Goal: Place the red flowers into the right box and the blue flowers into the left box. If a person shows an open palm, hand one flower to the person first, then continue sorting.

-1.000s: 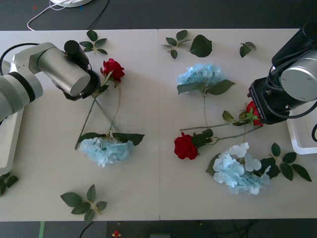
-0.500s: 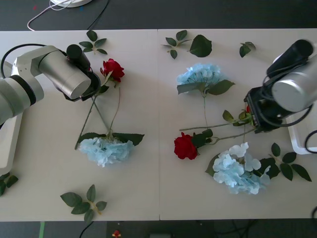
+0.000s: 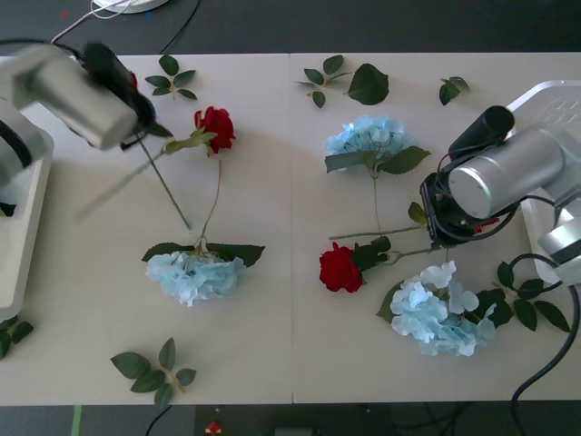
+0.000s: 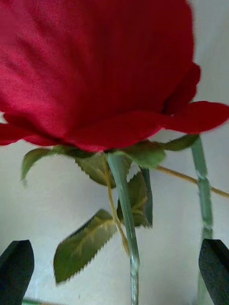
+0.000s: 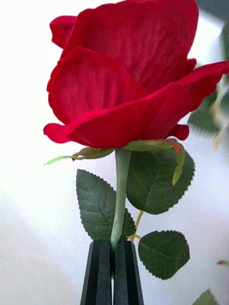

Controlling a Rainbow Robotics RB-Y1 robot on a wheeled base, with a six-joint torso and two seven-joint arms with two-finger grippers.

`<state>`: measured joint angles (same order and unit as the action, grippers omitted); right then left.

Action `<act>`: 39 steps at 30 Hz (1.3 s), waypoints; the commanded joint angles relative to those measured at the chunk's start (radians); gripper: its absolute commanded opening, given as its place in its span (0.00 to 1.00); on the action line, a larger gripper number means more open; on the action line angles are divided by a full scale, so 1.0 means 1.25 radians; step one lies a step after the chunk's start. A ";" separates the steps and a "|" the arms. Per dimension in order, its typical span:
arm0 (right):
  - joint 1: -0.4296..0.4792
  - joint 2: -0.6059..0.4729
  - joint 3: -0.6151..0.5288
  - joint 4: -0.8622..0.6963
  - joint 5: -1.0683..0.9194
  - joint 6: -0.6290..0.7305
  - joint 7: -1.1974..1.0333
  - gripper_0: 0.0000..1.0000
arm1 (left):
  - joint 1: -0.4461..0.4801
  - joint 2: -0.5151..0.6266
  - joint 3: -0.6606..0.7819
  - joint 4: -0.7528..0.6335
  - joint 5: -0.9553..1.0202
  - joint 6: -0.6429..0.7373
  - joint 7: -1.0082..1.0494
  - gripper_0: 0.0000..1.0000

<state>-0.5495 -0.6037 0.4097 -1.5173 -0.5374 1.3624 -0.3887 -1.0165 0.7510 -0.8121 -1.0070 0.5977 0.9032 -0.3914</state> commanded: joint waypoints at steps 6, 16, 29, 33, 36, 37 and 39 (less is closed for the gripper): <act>-0.050 0.061 0.017 0.093 0.067 -0.060 0.040 1.00 | -0.004 0.078 0.135 -0.127 -0.074 0.008 -0.049 0.00; -0.049 0.064 0.031 0.112 0.072 -0.079 0.035 0.00 | -0.042 0.099 0.197 -0.272 -0.078 0.019 -0.055 0.00; -0.049 0.061 0.032 0.113 0.057 -0.075 0.040 0.00 | -0.090 0.102 0.290 -0.419 -0.040 0.265 -0.070 0.00; -0.061 0.051 0.031 0.112 0.048 -0.041 0.045 0.00 | -0.090 0.104 0.349 -0.467 -0.027 0.306 -0.075 0.00; -0.073 0.040 0.031 0.108 0.042 -0.021 0.047 0.00 | -0.096 0.106 0.386 -0.496 -0.016 0.340 -0.080 0.00; -0.076 0.036 0.031 0.104 0.038 -0.015 0.048 0.00 | -0.101 0.107 0.397 -0.504 -0.007 0.349 -0.081 0.00; -0.075 0.022 0.017 0.075 0.031 0.005 0.051 0.00 | -0.117 0.111 0.413 -0.517 0.016 0.376 -0.083 0.00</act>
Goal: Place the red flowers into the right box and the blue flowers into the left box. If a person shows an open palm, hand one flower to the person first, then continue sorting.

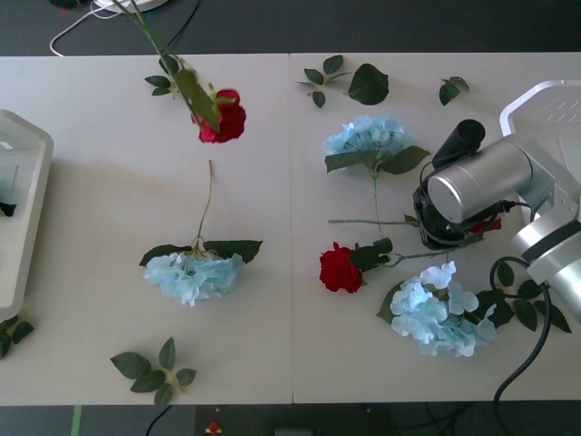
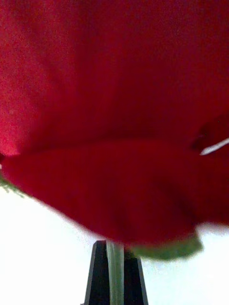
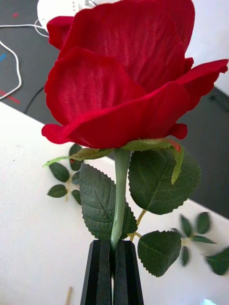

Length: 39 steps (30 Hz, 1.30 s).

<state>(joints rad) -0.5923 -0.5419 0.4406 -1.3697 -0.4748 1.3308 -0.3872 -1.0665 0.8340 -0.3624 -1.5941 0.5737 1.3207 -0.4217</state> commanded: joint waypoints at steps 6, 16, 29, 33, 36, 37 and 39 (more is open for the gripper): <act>-0.040 -0.086 -0.055 -0.160 -0.079 0.137 0.064 0.00 | -0.115 0.061 0.075 -0.056 0.087 0.104 -0.068 0.00; -0.040 -0.246 -0.132 -0.264 -0.207 0.169 0.279 0.00 | -0.119 0.112 0.110 -0.060 0.122 0.193 -0.115 0.00; 0.042 -0.497 -0.182 -0.259 -0.223 0.116 0.880 0.00 | -0.117 0.150 0.145 -0.045 0.174 0.364 -0.236 0.00; 0.087 -0.543 -0.182 -0.212 -0.181 0.025 1.061 0.00 | -0.105 0.155 0.145 -0.045 0.185 0.420 -0.253 0.00; 0.102 -0.548 -0.181 -0.150 -0.134 -0.040 1.180 0.00 | -0.102 0.159 0.145 -0.045 0.185 0.430 -0.262 0.00; 0.101 -0.547 -0.179 -0.112 -0.122 -0.073 1.233 0.00 | -0.102 0.159 0.145 -0.045 0.187 0.430 -0.264 0.00; 0.100 -0.541 -0.181 -0.049 -0.110 -0.134 1.305 0.00 | -0.102 0.160 0.145 -0.044 0.185 0.430 -0.268 0.00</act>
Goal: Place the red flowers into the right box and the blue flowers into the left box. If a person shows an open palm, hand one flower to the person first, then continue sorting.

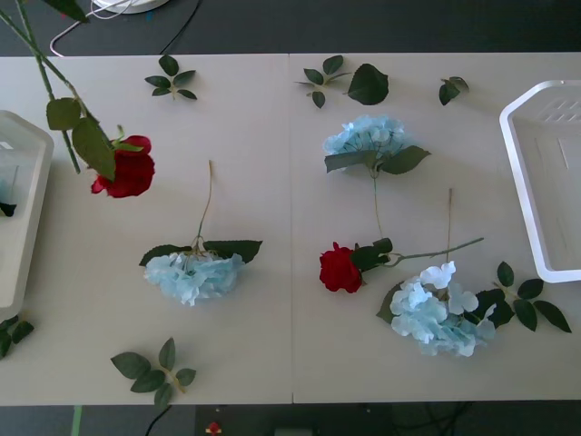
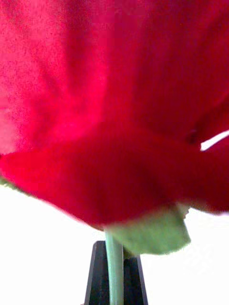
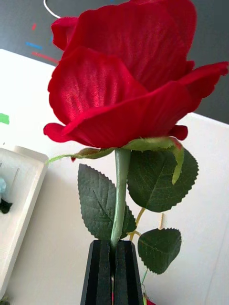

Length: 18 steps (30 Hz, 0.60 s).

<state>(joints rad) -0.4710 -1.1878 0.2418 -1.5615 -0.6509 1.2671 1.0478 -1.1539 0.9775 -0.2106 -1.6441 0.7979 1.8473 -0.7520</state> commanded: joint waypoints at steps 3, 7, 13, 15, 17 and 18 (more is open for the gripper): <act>-0.009 -0.005 -0.022 0.182 0.064 -0.171 0.232 0.00 | -0.029 0.046 0.024 -0.003 0.006 0.009 -0.008 0.00; -0.042 0.034 -0.018 0.266 0.124 -0.239 0.298 0.00 | -0.012 0.048 0.024 -0.003 0.006 0.003 -0.064 1.00; -0.094 0.112 -0.016 0.374 0.227 -0.304 0.312 0.00 | 0.019 0.051 0.022 -0.003 -0.019 0.003 -0.152 1.00; -0.115 0.140 -0.016 0.410 0.261 -0.323 0.308 0.00 | 0.021 0.051 0.022 -0.003 -0.027 0.005 -0.169 1.00; -0.135 0.165 -0.016 0.443 0.283 -0.341 0.301 0.00 | 0.024 0.052 0.022 -0.003 -0.030 0.005 -0.172 1.00; -0.141 0.173 -0.016 0.453 0.289 -0.347 0.297 0.00 | 0.025 0.052 0.022 -0.003 -0.030 0.005 -0.172 1.00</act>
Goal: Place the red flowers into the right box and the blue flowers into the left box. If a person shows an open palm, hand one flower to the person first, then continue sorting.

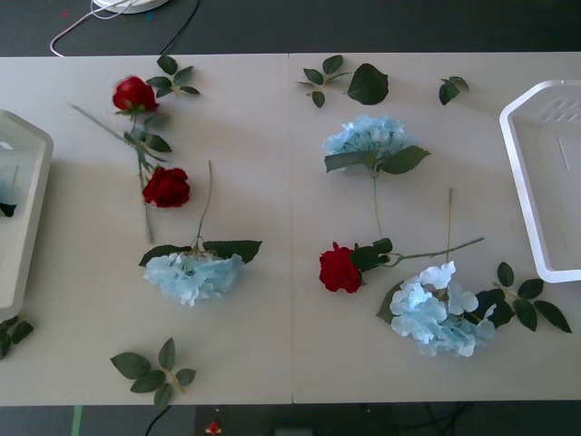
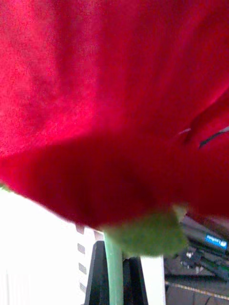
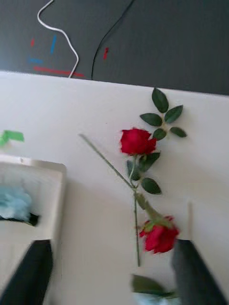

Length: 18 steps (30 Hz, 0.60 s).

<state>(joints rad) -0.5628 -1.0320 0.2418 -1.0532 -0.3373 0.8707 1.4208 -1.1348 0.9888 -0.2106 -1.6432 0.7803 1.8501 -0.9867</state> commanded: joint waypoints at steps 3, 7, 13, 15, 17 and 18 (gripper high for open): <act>-0.079 0.067 -0.016 0.062 0.055 -0.041 -0.017 0.00 | 0.010 0.042 0.024 -0.003 -0.016 0.002 0.016 1.00; -0.077 0.073 0.005 0.062 0.089 -0.050 -0.066 0.69 | 0.010 0.043 0.022 -0.003 -0.014 0.002 0.014 1.00; -0.077 0.075 0.041 0.062 0.137 -0.061 -0.116 1.00 | 0.010 0.045 0.024 -0.003 -0.022 0.002 0.011 1.00; -0.077 0.073 0.041 0.062 0.137 -0.061 -0.116 1.00 | 0.010 0.050 0.024 -0.003 -0.030 0.002 0.008 1.00; -0.076 0.076 0.041 0.062 0.137 -0.061 -0.117 1.00 | 0.014 0.055 0.025 0.003 -0.034 0.002 0.000 1.00; -0.076 0.076 0.041 0.062 0.137 -0.060 -0.117 1.00 | 0.017 0.056 0.024 0.009 -0.034 0.001 -0.010 1.00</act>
<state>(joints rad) -0.6218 -0.9373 0.2904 -0.9720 -0.1783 0.8047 1.2830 -1.1287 0.9953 -0.2106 -1.6421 0.7540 1.8501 -0.9933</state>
